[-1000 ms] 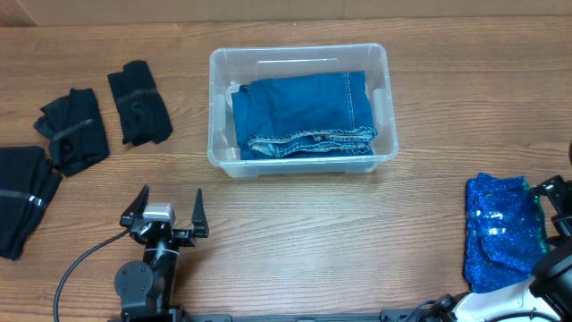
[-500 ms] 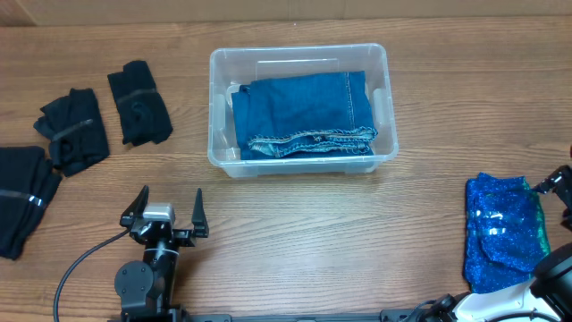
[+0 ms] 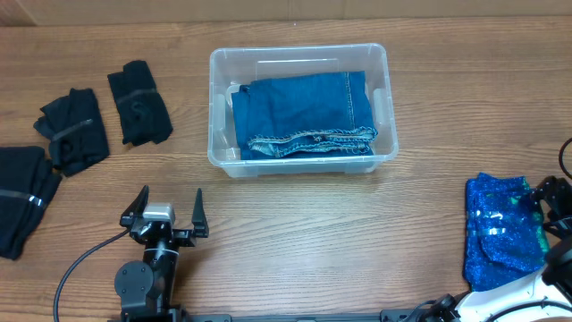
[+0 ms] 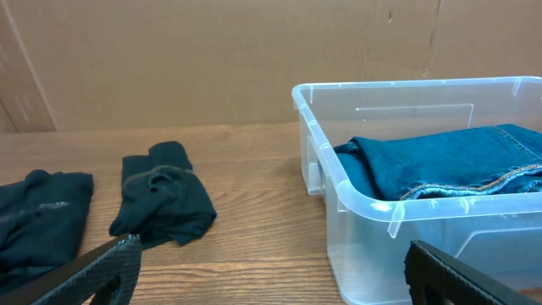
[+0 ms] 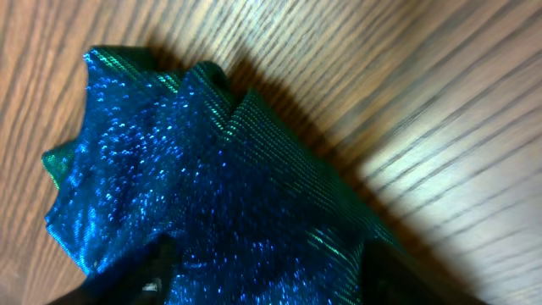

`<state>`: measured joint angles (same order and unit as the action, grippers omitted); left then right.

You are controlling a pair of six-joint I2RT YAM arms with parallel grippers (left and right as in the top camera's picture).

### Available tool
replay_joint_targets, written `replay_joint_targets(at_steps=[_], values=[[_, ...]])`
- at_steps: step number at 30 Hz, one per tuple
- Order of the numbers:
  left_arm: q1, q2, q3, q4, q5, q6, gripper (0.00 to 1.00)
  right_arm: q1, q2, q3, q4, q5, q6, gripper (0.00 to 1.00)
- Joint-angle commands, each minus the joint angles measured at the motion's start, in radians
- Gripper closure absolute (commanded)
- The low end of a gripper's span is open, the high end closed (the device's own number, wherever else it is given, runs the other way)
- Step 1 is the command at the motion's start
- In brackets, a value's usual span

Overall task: Pack container
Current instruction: 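Move the right gripper to the sparkly blue fabric and grasp it, then lift the sparkly blue fabric and carry it over the container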

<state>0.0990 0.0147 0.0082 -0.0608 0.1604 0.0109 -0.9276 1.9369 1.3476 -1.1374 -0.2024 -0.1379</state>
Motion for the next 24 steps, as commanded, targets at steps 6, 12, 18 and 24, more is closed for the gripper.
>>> replay_joint_targets(at_steps=[6,12,18,24], values=[[0.007,-0.010,-0.003,-0.002,-0.007,0.019,0.00,0.003,0.016,-0.006,0.008,-0.187,0.003,0.78],[0.007,-0.010,-0.003,-0.002,-0.007,0.019,0.00,0.003,0.016,-0.006,0.049,-0.369,0.003,0.96],[0.007,-0.010,-0.003,-0.002,-0.007,0.019,0.00,0.043,0.016,0.010,0.067,-0.368,0.000,0.96],[0.007,-0.010,-0.003,-0.002,-0.007,0.019,0.00,0.189,0.016,0.139,0.021,-0.379,-0.054,0.96]])
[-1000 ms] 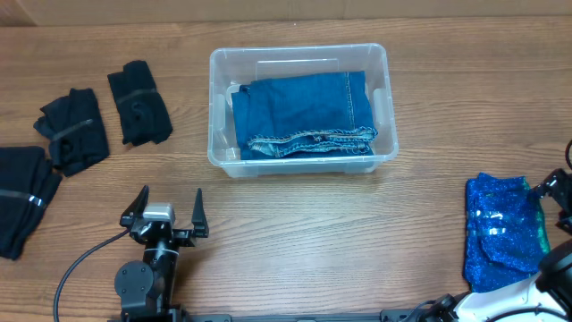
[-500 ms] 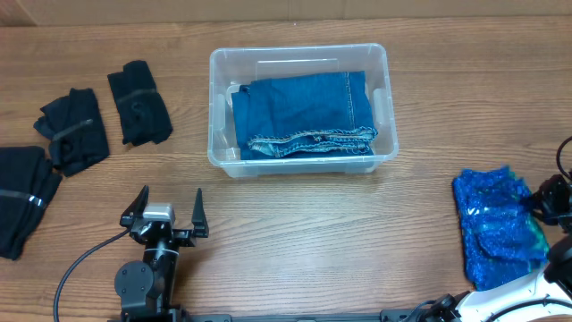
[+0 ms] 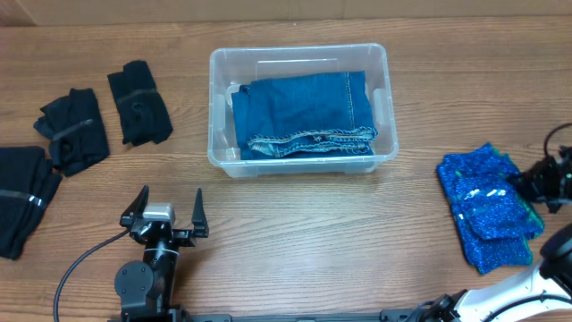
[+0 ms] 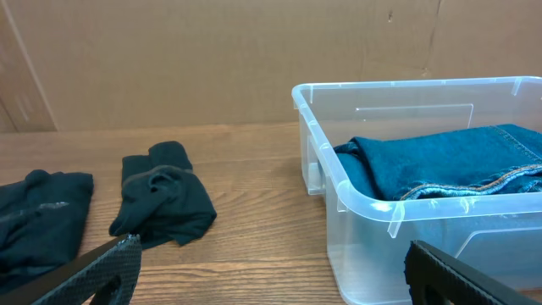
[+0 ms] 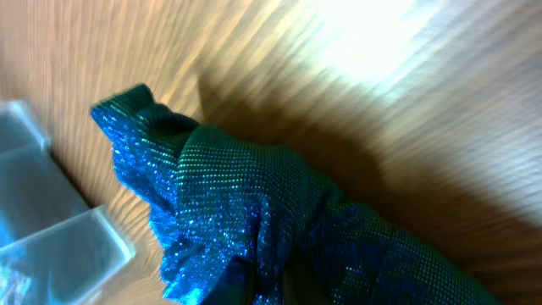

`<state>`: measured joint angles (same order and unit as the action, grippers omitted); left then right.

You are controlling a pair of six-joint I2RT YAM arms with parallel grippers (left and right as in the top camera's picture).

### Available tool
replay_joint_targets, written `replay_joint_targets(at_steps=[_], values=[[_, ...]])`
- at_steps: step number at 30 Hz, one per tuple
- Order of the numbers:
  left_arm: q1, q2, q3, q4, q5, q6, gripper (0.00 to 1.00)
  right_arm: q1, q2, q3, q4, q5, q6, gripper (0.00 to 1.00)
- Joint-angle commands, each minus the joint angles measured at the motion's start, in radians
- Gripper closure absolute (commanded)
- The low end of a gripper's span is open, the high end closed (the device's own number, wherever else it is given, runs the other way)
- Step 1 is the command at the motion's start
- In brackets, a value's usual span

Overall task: Pack container
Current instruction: 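Lift the sparkly blue fabric and carry it over the container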

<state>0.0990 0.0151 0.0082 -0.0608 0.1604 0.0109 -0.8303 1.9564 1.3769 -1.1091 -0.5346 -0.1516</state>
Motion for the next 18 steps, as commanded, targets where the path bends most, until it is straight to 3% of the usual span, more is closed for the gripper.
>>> replay_joint_targets(at_steps=[1,18], values=[[0.007,-0.010,-0.003,-0.002,-0.007,0.019,0.00,0.121,-0.004,0.146,-0.020,-0.047,-0.040,0.96],[0.007,-0.010,-0.003,-0.002,-0.007,0.019,0.00,0.492,-0.006,0.796,-0.324,0.161,-0.036,0.96]])
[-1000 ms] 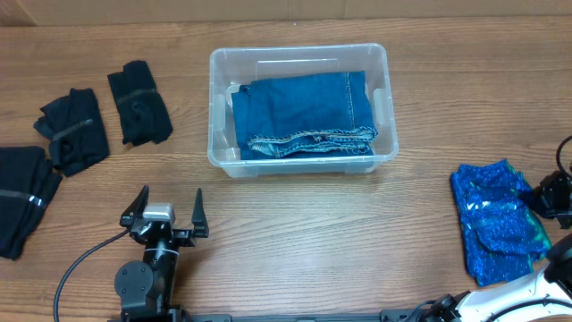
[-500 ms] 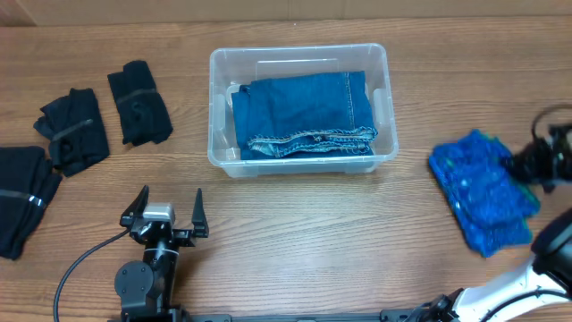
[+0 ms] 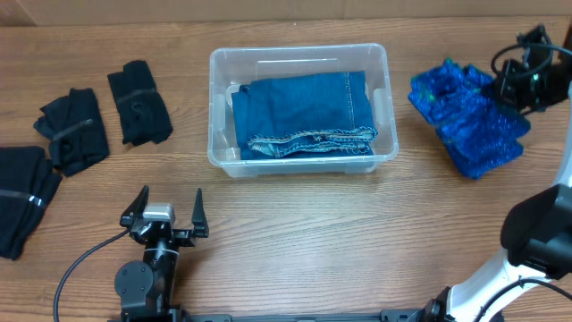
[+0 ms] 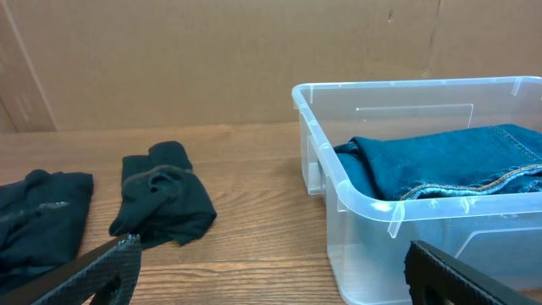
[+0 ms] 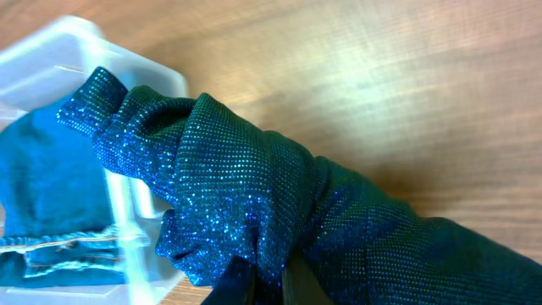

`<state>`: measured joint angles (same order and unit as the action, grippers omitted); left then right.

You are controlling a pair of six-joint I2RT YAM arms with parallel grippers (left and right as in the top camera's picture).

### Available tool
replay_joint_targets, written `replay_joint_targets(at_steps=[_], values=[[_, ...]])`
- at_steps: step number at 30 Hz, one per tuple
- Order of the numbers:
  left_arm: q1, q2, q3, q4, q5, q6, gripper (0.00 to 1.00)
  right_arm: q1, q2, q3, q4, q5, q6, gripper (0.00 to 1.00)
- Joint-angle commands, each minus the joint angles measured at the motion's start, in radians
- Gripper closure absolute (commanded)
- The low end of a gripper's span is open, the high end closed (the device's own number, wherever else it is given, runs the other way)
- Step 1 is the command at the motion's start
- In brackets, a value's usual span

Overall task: Pack container
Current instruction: 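Lift the sparkly blue fabric and carry it over the container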

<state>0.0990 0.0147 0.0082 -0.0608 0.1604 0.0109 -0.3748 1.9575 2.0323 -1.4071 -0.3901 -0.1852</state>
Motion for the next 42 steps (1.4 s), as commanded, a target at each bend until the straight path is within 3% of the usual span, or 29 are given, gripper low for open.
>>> replay_joint_targets(at_steps=[1,12,26,34,42], values=[[0.007,-0.010,-0.003,-0.002,-0.007,0.019,0.00,0.051,-0.007,0.182,-0.046,0.016,-0.003,0.96],[0.007,-0.010,-0.003,-0.002,-0.007,0.019,0.00,0.317,-0.007,0.627,-0.227,0.148,-0.028,0.96],[0.007,-0.010,-0.003,-0.002,-0.007,0.019,0.00,0.821,0.078,0.650,-0.187,0.407,-0.106,0.96],[0.007,-0.010,-0.003,-0.002,-0.007,0.019,0.00,0.858,0.179,0.650,-0.114,0.478,-0.191,0.96],[0.007,-0.010,-0.003,-0.002,-0.007,0.019,0.00,0.858,0.193,0.650,0.035,0.558,-0.374,0.96]])
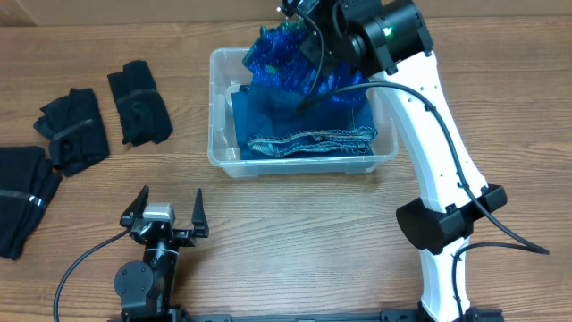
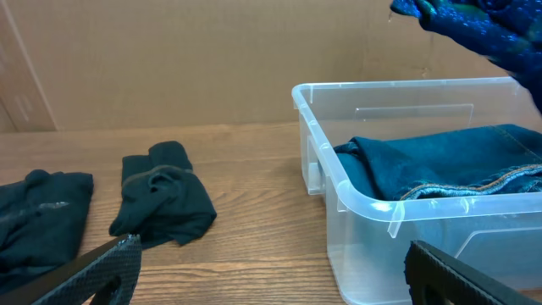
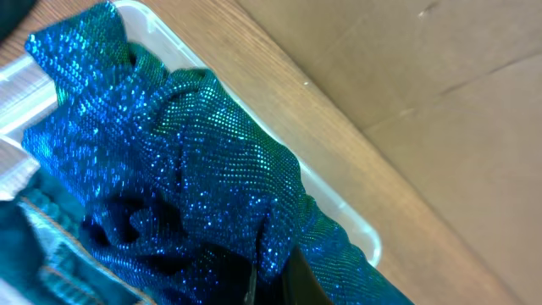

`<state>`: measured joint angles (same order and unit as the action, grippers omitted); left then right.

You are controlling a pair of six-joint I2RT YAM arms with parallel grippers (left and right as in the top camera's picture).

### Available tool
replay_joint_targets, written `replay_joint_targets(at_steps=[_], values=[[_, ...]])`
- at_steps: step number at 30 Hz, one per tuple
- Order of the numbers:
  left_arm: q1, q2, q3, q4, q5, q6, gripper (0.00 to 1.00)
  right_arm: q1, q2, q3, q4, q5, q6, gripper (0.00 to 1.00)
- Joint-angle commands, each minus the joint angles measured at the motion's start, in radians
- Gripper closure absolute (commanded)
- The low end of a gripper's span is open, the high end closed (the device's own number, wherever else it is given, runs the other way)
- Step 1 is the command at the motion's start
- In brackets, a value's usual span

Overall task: Pack container
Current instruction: 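Lift the sparkly blue fabric and carry it over the container, then lower the sparkly fabric onto the jeans and release it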

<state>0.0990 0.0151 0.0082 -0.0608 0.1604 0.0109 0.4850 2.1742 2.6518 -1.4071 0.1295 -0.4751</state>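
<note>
A clear plastic container (image 1: 220,143) stands at mid table with folded blue jeans (image 1: 295,121) inside. My right gripper (image 3: 271,275) is shut on a sparkly blue cloth (image 1: 286,55), which hangs over the container's back part. The same cloth (image 3: 169,178) fills the right wrist view, and its edge (image 2: 474,21) shows at the top right of the left wrist view. My left gripper (image 1: 165,215) rests open near the table's front, nothing between its fingers.
Three black folded garments lie at the left: one (image 1: 138,103), one (image 1: 71,130), and one (image 1: 22,201) at the table's left edge. My right arm (image 1: 438,152) stretches from the front right up over the container.
My right gripper, still shut on the sparkly cloth, has moved left from beside the container's right end to above its back part. The left gripper has not moved.
The sparkly cloth lay at the table's front right with my right gripper on it. It was then held a little further in, then up by the container's right end, and now hangs over the container. The left arm stayed still throughout.
</note>
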Motion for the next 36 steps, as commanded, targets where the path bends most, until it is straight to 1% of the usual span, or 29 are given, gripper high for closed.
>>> replay_joint_targets(at_steps=[1,5,8,9,15,23,24,25,26,28,29,30,34,36], values=[[0.007,-0.010,-0.003,-0.002,-0.007,0.019,0.00,-0.002,-0.021,0.031,0.037,0.038,-0.094,0.96],[0.007,-0.010,-0.003,-0.002,-0.007,0.019,0.00,-0.002,-0.010,0.013,0.034,0.014,-0.174,0.96],[0.007,-0.010,-0.003,-0.002,-0.007,0.019,0.00,-0.002,-0.006,-0.043,0.030,-0.007,-0.265,0.96],[0.007,-0.010,-0.003,-0.002,-0.007,0.019,0.00,-0.002,-0.006,-0.060,0.031,-0.007,-0.275,0.96],[0.007,-0.010,-0.003,-0.002,-0.007,0.019,0.00,-0.002,-0.004,-0.196,0.085,-0.008,-0.309,0.96],[0.007,-0.010,-0.003,-0.002,-0.007,0.019,0.00,-0.002,-0.004,-0.378,0.285,-0.031,-0.319,0.96],[0.007,-0.010,-0.003,-0.002,-0.007,0.019,0.00,-0.002,-0.004,-0.392,0.302,-0.035,-0.319,0.94],[0.007,-0.010,-0.003,-0.002,-0.007,0.019,0.00,-0.002,-0.004,-0.407,0.320,-0.039,-0.319,0.78],[0.007,-0.010,-0.003,-0.002,-0.007,0.019,0.00,-0.002,-0.004,-0.420,0.334,-0.046,-0.318,0.56],[0.007,-0.010,-0.003,-0.002,-0.007,0.019,0.00,-0.002,-0.004,-0.425,0.340,-0.058,-0.317,0.39],[0.007,-0.010,-0.003,-0.002,-0.007,0.019,0.00,-0.002,-0.004,-0.425,0.342,-0.057,-0.315,0.06],[0.007,-0.010,-0.003,-0.002,-0.007,0.019,0.00,-0.002,-0.005,-0.425,0.345,-0.057,-0.299,0.00],[0.007,-0.010,-0.003,-0.002,-0.007,0.019,0.00,-0.002,-0.005,-0.425,0.347,-0.071,-0.127,0.00],[0.007,-0.010,-0.003,-0.002,-0.007,0.019,0.00,-0.002,-0.005,-0.425,0.340,-0.113,0.017,0.00]])
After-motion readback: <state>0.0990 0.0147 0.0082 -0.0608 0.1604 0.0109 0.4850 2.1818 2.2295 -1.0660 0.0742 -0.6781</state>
